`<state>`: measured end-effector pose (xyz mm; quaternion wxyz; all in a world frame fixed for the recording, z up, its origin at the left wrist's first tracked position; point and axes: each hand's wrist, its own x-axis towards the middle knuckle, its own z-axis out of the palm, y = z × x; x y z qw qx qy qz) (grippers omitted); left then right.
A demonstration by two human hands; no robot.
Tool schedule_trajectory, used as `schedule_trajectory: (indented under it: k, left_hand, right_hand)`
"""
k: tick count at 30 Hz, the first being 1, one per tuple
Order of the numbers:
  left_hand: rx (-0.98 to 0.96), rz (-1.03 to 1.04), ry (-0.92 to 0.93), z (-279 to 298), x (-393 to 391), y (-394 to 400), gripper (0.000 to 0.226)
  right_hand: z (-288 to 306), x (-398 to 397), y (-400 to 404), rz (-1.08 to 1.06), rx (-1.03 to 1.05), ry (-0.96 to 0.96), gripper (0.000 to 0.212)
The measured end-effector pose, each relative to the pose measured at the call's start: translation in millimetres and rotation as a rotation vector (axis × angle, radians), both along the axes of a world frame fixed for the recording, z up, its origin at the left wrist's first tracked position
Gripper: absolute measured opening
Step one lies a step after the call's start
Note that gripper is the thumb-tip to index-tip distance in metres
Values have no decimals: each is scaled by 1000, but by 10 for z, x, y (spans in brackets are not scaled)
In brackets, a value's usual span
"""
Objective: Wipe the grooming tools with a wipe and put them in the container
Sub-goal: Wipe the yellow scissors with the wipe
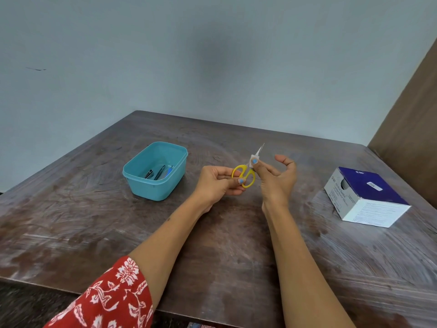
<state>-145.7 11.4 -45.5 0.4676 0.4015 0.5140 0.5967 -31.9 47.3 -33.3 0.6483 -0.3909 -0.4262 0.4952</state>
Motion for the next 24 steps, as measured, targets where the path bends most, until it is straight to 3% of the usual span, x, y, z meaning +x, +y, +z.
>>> schedule_trajectory:
  k: [3, 8, 18, 24]
  left_hand:
    - [-4, 32, 6, -16, -32, 13, 14]
    - [-23, -24, 9, 14, 13, -19, 15]
    - [-46, -78, 51, -19, -5, -10, 10]
    - [-36, -9, 56, -18, 3, -1, 10]
  right_hand:
    - [-16, -33, -20, 67, -8, -38, 46]
    - [6, -21, 30, -71, -1, 53, 46]
    - [44, 37, 71, -132, -2, 103, 46]
    - [-10, -12, 42, -72, -7, 3, 46]
